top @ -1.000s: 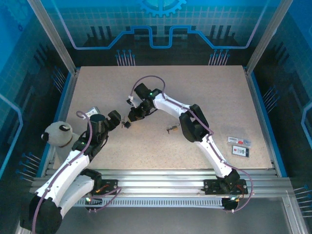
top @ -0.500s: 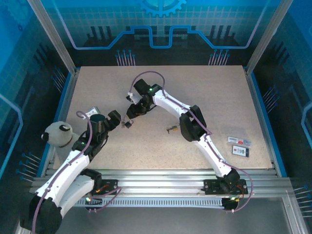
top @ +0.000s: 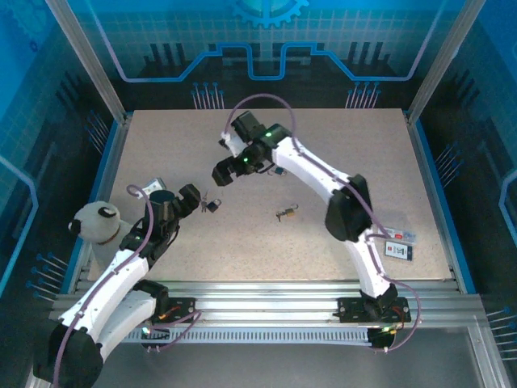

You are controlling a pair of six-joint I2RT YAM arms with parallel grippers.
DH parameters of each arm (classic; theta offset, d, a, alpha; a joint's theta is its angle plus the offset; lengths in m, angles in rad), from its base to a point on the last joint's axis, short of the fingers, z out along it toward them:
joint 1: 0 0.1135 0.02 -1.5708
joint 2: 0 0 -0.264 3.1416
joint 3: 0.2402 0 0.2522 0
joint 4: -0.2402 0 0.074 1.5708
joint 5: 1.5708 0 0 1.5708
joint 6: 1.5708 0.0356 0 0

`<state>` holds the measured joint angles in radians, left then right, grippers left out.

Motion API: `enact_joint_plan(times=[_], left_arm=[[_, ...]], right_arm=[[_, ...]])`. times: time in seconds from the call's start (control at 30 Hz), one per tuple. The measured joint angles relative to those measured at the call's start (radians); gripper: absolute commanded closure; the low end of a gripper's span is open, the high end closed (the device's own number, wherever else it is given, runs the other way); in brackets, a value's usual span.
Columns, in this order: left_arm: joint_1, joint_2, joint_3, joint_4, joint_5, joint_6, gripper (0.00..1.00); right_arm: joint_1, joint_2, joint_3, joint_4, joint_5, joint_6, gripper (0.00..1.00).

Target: Lock with the key

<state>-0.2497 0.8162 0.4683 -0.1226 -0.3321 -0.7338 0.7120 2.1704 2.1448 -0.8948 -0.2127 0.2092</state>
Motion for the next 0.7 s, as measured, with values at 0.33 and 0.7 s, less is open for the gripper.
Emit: enact_joint_plan(times=[0.33,0.7], left_arm=[[0.000,0.000,0.000,0.000,0.012,0.000,0.01],[-0.004,0.014,0.000,0.014,0.020,-0.001,0.01]], right_arm=[[0.003,-0.334,-0.307,0.031,0.336,0.166,0.00],[0.071,-0.623,-0.726,0.083,0.528,0.461,0.00]])
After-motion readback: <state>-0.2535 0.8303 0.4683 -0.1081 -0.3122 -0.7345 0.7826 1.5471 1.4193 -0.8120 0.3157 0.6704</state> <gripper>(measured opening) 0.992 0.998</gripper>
